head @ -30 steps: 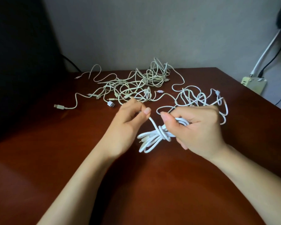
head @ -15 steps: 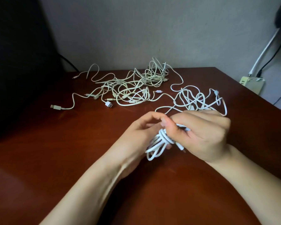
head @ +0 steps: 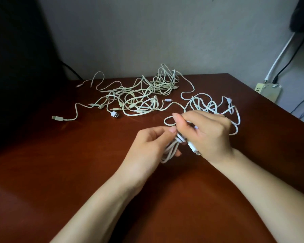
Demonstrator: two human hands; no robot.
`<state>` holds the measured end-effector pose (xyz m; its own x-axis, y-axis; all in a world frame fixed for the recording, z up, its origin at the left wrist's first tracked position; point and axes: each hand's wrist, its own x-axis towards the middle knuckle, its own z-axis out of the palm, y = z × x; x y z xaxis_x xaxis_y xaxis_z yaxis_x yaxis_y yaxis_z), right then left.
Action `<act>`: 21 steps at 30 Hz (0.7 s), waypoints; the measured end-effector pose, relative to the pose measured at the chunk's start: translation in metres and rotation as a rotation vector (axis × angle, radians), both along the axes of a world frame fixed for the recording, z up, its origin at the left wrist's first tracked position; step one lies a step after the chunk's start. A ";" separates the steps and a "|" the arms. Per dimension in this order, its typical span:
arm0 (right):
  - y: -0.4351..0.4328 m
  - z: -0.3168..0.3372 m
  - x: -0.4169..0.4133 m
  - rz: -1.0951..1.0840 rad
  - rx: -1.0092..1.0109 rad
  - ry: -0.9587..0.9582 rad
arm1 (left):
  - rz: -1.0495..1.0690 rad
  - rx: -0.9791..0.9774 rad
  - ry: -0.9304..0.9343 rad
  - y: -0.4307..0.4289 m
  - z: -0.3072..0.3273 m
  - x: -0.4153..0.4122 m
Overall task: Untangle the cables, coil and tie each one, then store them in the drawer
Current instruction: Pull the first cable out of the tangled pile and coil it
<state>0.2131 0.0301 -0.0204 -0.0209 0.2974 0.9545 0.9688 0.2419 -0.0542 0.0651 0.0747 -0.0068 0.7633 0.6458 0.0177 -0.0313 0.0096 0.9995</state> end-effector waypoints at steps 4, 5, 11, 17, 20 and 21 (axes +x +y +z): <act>0.003 -0.001 -0.004 -0.005 -0.112 0.110 | -0.064 -0.023 0.038 0.006 -0.002 -0.001; 0.002 -0.001 -0.005 0.011 -0.177 0.164 | -0.082 -0.032 0.043 0.008 -0.002 -0.002; 0.001 0.002 -0.003 0.149 -0.404 0.441 | -0.221 -0.088 0.082 0.019 -0.004 -0.004; 0.000 0.002 -0.004 0.103 -0.458 0.439 | -0.259 -0.054 0.168 0.013 -0.005 0.000; 0.002 0.003 -0.003 0.071 -0.437 0.438 | -0.223 0.007 0.199 0.002 -0.006 0.006; 0.002 0.003 -0.002 0.070 -0.428 0.437 | -0.209 0.020 0.199 0.000 -0.007 0.008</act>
<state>0.2114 0.0317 -0.0175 0.3120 0.6679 0.6757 0.8175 0.1736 -0.5491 0.0730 0.0750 -0.0141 0.8697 0.4748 -0.1347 0.1661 -0.0244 0.9858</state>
